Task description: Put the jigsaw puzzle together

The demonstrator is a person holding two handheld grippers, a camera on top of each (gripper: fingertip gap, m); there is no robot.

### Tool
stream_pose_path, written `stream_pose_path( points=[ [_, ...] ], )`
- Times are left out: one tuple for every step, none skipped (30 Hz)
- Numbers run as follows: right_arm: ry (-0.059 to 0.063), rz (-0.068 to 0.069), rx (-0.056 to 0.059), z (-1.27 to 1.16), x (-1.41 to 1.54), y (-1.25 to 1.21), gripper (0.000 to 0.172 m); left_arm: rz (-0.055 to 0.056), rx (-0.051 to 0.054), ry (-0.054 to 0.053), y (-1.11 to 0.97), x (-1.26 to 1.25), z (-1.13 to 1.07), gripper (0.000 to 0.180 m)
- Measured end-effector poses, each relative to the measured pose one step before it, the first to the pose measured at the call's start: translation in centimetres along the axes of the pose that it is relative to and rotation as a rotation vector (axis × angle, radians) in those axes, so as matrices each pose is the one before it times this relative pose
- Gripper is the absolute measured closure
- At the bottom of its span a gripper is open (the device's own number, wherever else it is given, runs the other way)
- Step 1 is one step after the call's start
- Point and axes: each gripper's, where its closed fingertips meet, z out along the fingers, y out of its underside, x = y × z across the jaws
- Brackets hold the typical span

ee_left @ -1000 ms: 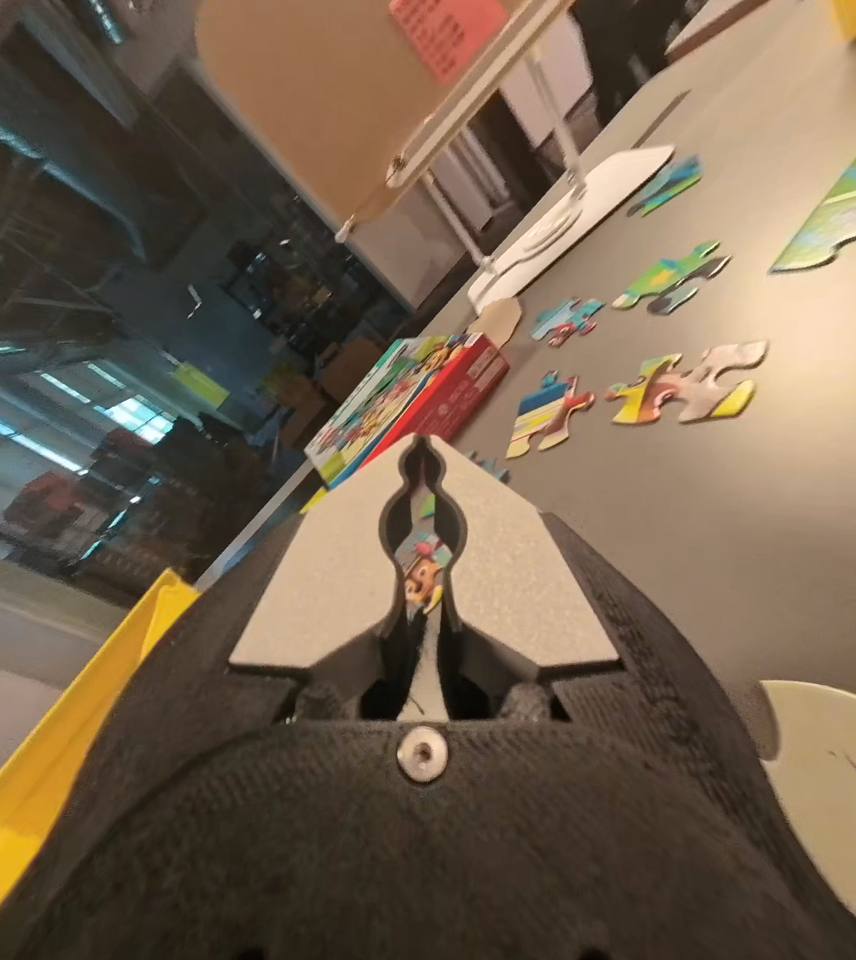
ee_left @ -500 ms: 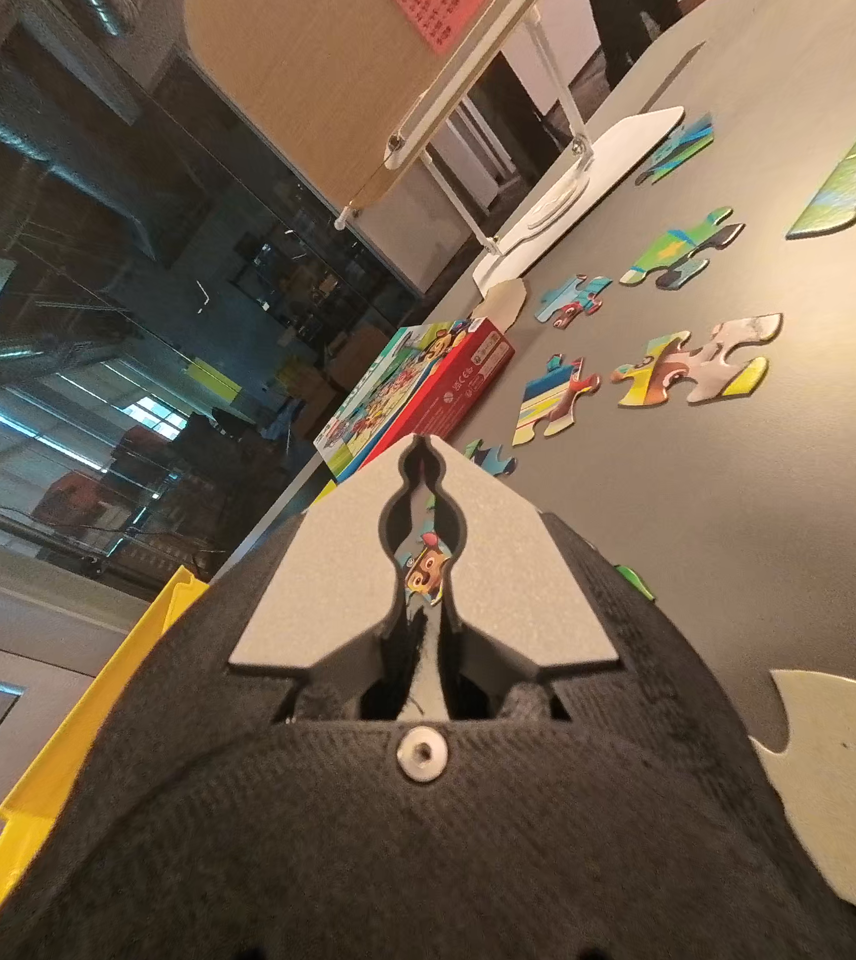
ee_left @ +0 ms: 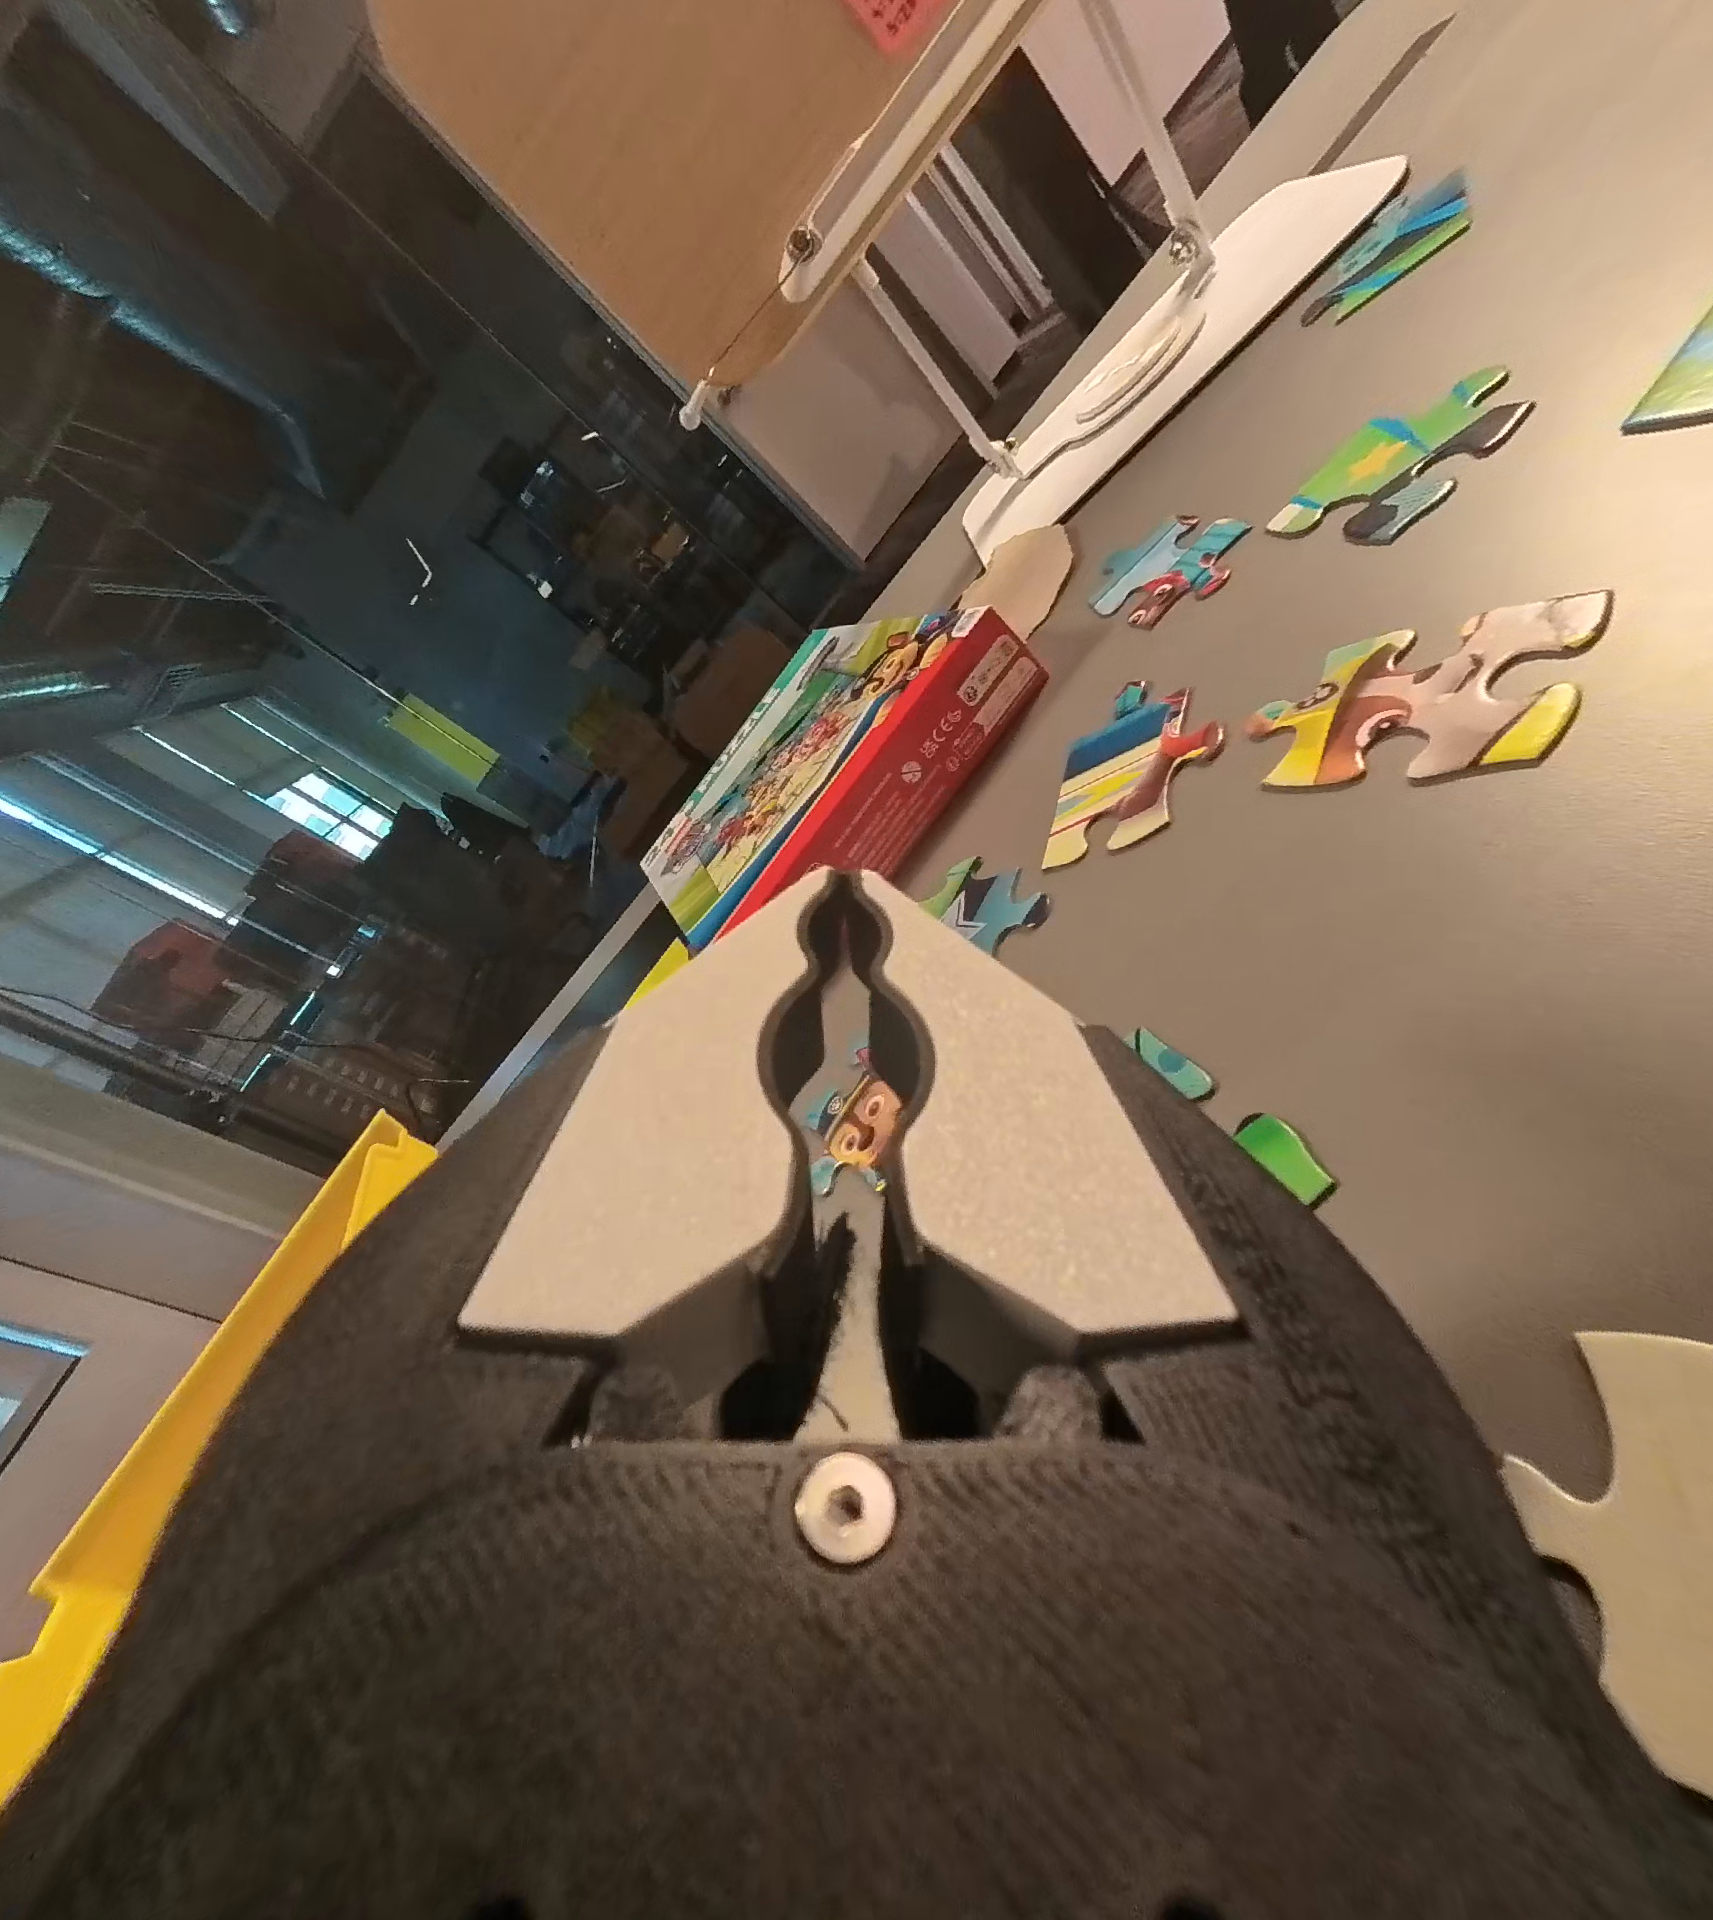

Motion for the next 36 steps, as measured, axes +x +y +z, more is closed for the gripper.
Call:
stream_pose_path(
  points=[
    [-0.0003,0.0008,-0.0011,0.014,0.001,0.033,0.172,0.0032,-0.0009,0.0054,0.0,0.118,0.013,0.18],
    [-0.0009,0.002,-0.0014,0.012,-0.002,0.033,0.172,-0.0038,-0.0028,0.0151,-0.004,0.282,0.049,0.18],
    [-0.0007,0.0032,-0.0007,0.029,0.005,0.042,0.172,-0.0295,-0.0063,0.0462,-0.185,0.735,0.065,0.18],
    [-0.0015,0.0048,-0.0008,0.018,0.009,0.038,0.172,-0.0679,0.0036,0.0914,-0.799,1.468,0.163,0.18],
    [-0.0015,0.0056,-0.0014,0.016,0.021,0.056,0.172,-0.0633,0.015,0.1264,-1.286,2.238,0.286,0.18],
    [0.0015,0.0053,-0.0017,-0.014,0.077,0.082,0.172,-0.0253,0.0041,0.1162,-1.108,2.316,0.561,0.18],
    [0.0028,0.0069,-0.0023,-0.046,0.117,0.099,0.172,0.0095,-0.0139,0.0793,-0.696,1.821,0.826,0.18],
    [0.0014,0.0091,-0.0004,-0.073,0.102,0.066,0.172,0.0177,-0.031,0.0737,-0.296,1.546,0.987,0.18],
    [0.0022,0.0083,0.0022,-0.108,0.114,0.007,0.172,-0.0018,-0.0419,0.0733,-0.04,1.213,1.05,0.18],
    [0.0043,0.0055,0.0023,-0.098,0.131,-0.004,0.172,-0.0224,-0.0333,0.0617,0.014,0.742,0.965,0.18],
    [0.0045,0.0035,0.0014,-0.065,0.126,0.002,0.172,-0.0293,-0.0184,0.0486,-0.028,0.373,0.804,0.18],
    [0.0018,0.0036,0.0004,-0.023,0.076,0.006,0.172,-0.0284,-0.0072,0.0275,-0.05,-0.035,0.609,0.18],
    [-0.0023,0.0033,-0.0008,0.027,-0.017,0.018,0.172,-0.0228,-0.0089,0.0141,0.038,-0.263,0.49,0.18],
    [-0.0029,0.0002,-0.0014,0.02,-0.042,0.017,0.172,-0.0197,-0.018,0.0035,0.157,-0.415,0.445,0.18],
    [-0.0016,-0.0034,-0.0005,0.013,-0.061,-0.006,0.172,-0.0154,-0.0237,-0.0012,0.247,-0.438,0.463,0.18],
    [-0.0019,-0.0048,0.001,0.01,-0.076,-0.05,0.172,-0.0124,-0.028,0.0036,0.314,-0.318,0.493,0.18],
    [-0.0026,-0.0044,0.0003,0.017,-0.085,-0.027,0.172,-0.0112,-0.0263,0.002,0.321,-0.263,0.472,0.18],
    [-0.0024,-0.0035,-0.0014,0.016,-0.071,0.005,0.172,-0.0089,-0.0197,-0.0018,0.26,-0.249,0.364,0.18],
    [-0.0016,-0.0023,-0.0011,0.02,-0.046,0.001,0.172,-0.011,0.001,-0.0044,-0.029,-0.245,0.158,0.18],
    [-0.0011,-0.0004,0.0005,0.013,-0.022,-0.014,0.172,-0.011,-0.0072,-0.0128,0.082,-0.38,0.065,0.18],
    [-0.0006,0.0012,0.0015,-0.01,-0.003,-0.022,0.172,-0.0067,-0.013,-0.0324,0.186,-0.693,0.012,0.18],
    [-0.0005,0.0019,0.0008,0.004,-0.001,-0.023,0.172,-0.0018,-0.0214,-0.0493,0.393,-1.042,-0.016,0.18],
    [-0.0003,0.0012,0.0003,0.002,0.01,-0.003,0.172,0.0033,-0.0248,-0.0521,0.576,-1.197,0.043,0.18],
    [-0.0002,0.0,-0.0004,0.007,-0.003,0.004,0.172,-0.0083,-0.0152,-0.0549,0.564,-1.379,0.013,0.18],
    [0.0,-0.0004,-0.0008,0.004,-0.011,0.014,0.172,-0.0227,-0.0094,-0.0439,0.554,-1.336,0.064,0.18],
    [-0.0004,-0.0003,0.0001,0.01,-0.012,-0.008,0.172,-0.0344,-0.0039,-0.0263,0.496,-1.163,0.086,0.18],
    [-0.001,0.0001,0.0006,0.013,-0.01,-0.019,0.172,-0.0397,-0.0002,-0.0109,0.388,-0.954,0.07,0.18],
    [-0.0011,0.0001,0.0004,0.022,-0.025,-0.012,0.172,-0.0359,-0.0024,-0.0052,0.33,-0.845,0.048,0.18],
    [0.0002,-0.0006,0.0,0.028,-0.01,-0.013,0.172,-0.0278,-0.0082,-0.0114,0.29,-0.835,0.014,0.18],
    [0.0007,-0.0008,0.0007,0.024,-0.008,-0.014,0.172,-0.0224,-0.0016,-0.0079,0.016,-0.602,-0.044,0.18],
    [-0.0005,-0.0003,0.0011,0.017,-0.014,-0.022,0.172,-0.0187,0.032,0.0128,-0.697,-0.022,-0.22,0.18],
    [0.0,-0.0001,0.0,0.03,0.0,-0.004,0.172,-0.011,0.0653,0.0324,-1.379,0.533,-0.377,0.18],
    [0.0007,0.0005,-0.0004,0.019,0.018,0.022,0.172,0.0025,0.0789,0.0543,-1.78,1.109,-0.328,0.18],
    [0.0006,0.0018,-0.0001,0.001,0.035,0.013,0.172,0.0165,0.0675,0.0838,-1.751,1.67,-0.047,0.18],
    [-0.0002,0.0029,0.0003,-0.016,0.016,0.009,0.172,0.0072,0.0323,0.0659,-1.333,1.39,0.41,0.171],
    [-0.0002,0.003,0.0011,-0.019,0.025,0.003,0.172,-0.0076,-0.0114,0.0235,-0.761,0.661,0.819,0.144]
  ],
)
